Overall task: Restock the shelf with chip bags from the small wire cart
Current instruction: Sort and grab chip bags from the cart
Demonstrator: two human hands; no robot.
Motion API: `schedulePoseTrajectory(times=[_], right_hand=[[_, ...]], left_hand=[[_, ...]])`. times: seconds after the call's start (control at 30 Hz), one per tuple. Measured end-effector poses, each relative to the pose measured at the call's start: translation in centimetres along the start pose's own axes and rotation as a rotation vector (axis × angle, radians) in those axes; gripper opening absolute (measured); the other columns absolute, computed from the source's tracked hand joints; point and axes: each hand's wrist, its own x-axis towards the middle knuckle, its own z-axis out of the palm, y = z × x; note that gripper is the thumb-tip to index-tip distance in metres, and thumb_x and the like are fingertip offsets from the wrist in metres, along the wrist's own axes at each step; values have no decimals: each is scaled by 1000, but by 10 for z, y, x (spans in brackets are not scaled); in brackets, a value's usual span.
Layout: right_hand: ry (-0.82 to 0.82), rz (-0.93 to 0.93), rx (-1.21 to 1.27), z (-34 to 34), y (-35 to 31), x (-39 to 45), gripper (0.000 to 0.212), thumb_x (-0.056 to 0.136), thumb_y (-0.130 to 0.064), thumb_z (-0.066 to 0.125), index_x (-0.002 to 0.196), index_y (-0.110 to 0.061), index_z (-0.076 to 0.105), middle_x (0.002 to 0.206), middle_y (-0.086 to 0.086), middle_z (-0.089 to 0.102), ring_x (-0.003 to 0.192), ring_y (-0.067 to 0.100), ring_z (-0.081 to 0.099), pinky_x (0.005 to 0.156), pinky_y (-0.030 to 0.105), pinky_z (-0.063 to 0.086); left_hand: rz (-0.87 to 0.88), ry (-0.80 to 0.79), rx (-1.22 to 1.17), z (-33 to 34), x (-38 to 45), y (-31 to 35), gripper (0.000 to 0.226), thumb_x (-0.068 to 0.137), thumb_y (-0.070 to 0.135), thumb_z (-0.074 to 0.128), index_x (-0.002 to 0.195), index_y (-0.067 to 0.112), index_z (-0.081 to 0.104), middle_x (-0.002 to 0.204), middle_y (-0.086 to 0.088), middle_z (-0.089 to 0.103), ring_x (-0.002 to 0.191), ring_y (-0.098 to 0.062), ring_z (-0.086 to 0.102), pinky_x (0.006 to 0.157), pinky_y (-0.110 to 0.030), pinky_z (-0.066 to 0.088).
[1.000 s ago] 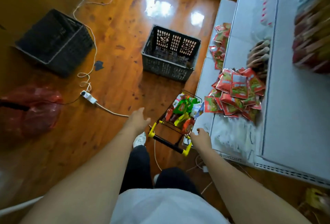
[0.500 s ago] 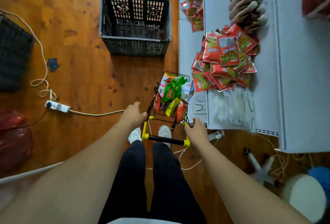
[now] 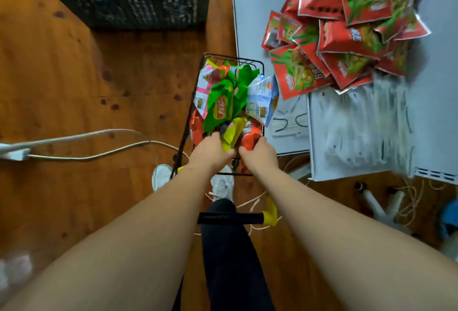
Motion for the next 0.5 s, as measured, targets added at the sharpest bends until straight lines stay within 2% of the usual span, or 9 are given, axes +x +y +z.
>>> schedulePoseTrajectory(times=[0.1,0.17,0.27,0.33,0.4,0.43,0.47,0.5], right_hand=[[73,2,22,-3,1,6,29,87,-23,57,110,-5,59,110,18,65,106,36,60,79,33,45],[74,9,82,-14,-2,-6,30,85,-23,60,109,-5,59,108,17,65,104,35,60,75,31,42],[2,6,189,-40,-6,-41,49,84,-25,62,130,-13,48,117,14,62,110,34,58,77,28,38],[-45,27,269,-60,-10,-68,49,88,-26,61,134,-18,46,119,12,61,109,31,58,72,19,36],[-84,77,366,-83,-16,-94,33,92,-24,58,123,-14,55,109,11,60,90,23,56,49,6,38],[-100,86,413,-94,-21,-110,29,93,-24,57,119,-12,58,104,10,58,81,19,53,39,4,35],[-115,94,458,-106,-26,-127,31,92,-28,57,117,-11,60,103,8,58,78,18,54,40,4,39],[-119,99,500,-115,-30,-140,39,87,-39,58,115,-11,61,105,7,61,82,20,57,53,7,49]], left_hand=[[3,48,-22,13,4,3,21,86,27,57,102,13,57,96,-12,66,95,-38,62,76,-40,48],[19,74,-25,10,-12,11,14,86,22,55,96,13,54,89,-11,62,88,-38,61,71,-39,46],[64,117,0,-7,-52,29,15,86,24,53,94,12,52,92,-11,57,88,-36,59,69,-40,45],[95,179,6,-25,-83,41,16,88,26,53,91,11,50,93,-8,50,89,-34,57,68,-39,41],[108,202,-54,-46,-116,53,19,90,31,54,91,13,48,92,-4,49,89,-30,55,67,-35,36],[103,180,-103,-59,-133,60,21,91,34,55,93,15,48,92,-2,52,88,-28,56,65,-34,34],[96,141,-156,-73,-150,68,25,92,39,56,97,16,47,90,-1,55,85,-25,57,63,-34,35],[89,89,-214,-87,-167,75,31,92,45,57,102,17,47,88,2,57,82,-21,58,61,-34,37]])
